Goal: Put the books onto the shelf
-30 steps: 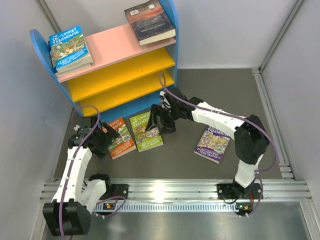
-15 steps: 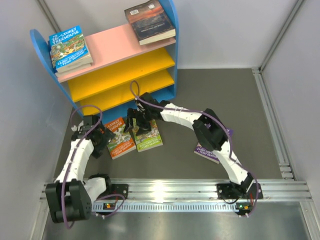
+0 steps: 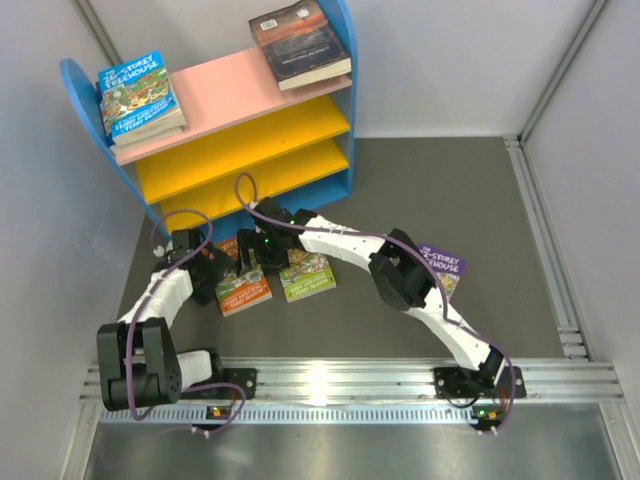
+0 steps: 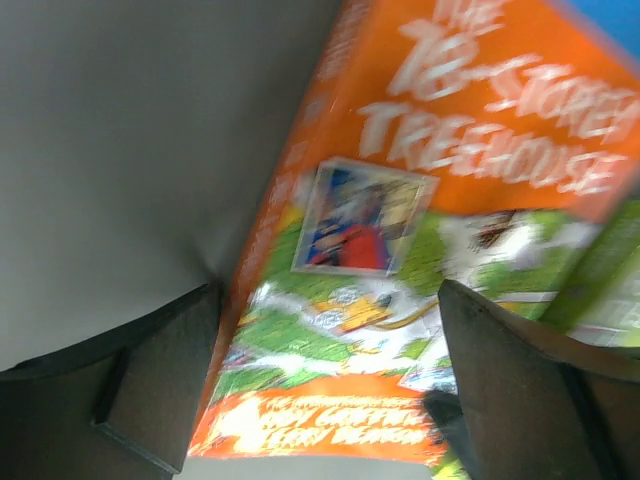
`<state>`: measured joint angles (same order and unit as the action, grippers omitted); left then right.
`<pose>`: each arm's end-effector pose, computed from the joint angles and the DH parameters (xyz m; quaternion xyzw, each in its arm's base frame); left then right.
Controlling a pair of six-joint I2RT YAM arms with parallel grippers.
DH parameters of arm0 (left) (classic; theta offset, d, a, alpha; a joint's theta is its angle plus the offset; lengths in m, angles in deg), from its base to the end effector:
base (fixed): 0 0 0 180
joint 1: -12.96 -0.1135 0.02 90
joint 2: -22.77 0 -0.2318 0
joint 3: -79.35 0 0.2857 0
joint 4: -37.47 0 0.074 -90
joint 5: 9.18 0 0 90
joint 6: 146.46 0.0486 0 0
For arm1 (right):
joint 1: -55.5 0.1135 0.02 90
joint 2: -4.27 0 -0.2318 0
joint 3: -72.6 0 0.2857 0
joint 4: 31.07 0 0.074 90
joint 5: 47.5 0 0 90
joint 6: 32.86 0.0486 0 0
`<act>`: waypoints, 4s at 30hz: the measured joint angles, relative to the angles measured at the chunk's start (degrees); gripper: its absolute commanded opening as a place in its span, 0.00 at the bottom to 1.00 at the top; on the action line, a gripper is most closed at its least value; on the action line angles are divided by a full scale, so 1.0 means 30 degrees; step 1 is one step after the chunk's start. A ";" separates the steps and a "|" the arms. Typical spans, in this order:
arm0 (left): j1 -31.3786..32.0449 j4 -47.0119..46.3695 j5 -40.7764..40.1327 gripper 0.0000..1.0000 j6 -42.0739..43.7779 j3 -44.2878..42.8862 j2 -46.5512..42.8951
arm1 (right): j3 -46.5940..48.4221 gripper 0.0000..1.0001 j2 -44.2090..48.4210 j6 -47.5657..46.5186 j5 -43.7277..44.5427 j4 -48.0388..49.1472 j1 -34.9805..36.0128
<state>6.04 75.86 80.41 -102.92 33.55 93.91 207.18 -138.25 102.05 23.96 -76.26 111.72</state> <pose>0.2556 0.0314 0.1006 -0.4381 0.8697 -0.0736 0.2150 0.2979 0.4732 0.1190 -0.1430 0.9267 0.3381 0.0802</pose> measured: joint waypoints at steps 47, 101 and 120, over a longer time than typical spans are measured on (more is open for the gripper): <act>0.0117 0.1821 1.2815 0.88 -0.1647 0.1020 -1.0761 | -2.0072 0.00 1.7223 0.6513 -0.3184 1.0382 -0.2506; 0.0109 0.4954 1.2196 0.37 -0.7555 -0.1916 -1.3777 | -1.7988 0.00 1.7289 1.3908 0.3730 0.9646 -0.0328; 0.0131 0.6528 1.4659 0.00 -0.3439 -0.8983 -0.9304 | -1.9023 0.92 2.0589 0.7978 0.1902 0.9041 -0.0444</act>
<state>6.43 95.44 124.39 -113.23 6.60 66.00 150.11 -76.48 125.98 29.66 -49.13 110.39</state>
